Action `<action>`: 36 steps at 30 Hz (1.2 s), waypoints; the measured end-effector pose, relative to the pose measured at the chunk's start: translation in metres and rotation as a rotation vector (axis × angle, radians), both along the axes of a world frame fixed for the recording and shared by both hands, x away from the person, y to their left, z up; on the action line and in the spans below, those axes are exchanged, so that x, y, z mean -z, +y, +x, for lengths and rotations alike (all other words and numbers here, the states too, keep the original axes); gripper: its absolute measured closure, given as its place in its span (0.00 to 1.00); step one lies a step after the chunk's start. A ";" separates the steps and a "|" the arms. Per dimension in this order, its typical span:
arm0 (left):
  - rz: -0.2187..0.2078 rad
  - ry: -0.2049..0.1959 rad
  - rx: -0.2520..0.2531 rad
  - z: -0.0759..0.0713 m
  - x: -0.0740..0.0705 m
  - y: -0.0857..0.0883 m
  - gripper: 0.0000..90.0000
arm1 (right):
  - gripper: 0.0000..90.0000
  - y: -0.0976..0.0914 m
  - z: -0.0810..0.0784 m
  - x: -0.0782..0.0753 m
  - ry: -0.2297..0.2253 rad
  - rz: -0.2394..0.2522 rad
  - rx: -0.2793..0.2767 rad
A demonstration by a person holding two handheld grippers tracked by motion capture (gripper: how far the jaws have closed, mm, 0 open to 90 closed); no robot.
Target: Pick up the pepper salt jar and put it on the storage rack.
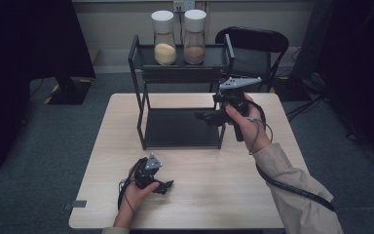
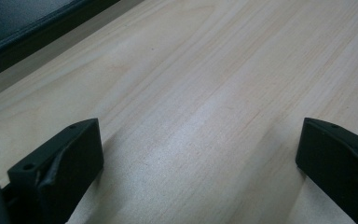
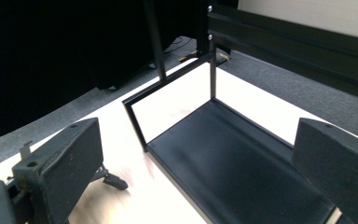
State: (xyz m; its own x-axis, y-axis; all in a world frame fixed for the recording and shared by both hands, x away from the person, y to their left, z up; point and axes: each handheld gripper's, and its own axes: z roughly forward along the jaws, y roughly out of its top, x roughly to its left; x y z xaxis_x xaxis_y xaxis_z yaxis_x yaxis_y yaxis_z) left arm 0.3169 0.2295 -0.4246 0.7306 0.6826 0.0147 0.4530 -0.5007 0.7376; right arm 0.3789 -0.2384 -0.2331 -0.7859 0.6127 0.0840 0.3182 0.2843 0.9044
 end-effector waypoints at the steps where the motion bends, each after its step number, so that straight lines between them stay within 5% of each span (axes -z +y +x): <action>1: 0.000 0.000 0.000 0.000 0.000 0.000 0.00 | 0.01 0.000 -0.001 0.002 0.003 -0.003 0.001; 36: -0.001 0.000 0.000 0.000 0.000 0.000 0.00 | 0.02 -0.019 -0.013 0.077 0.084 -0.053 0.000</action>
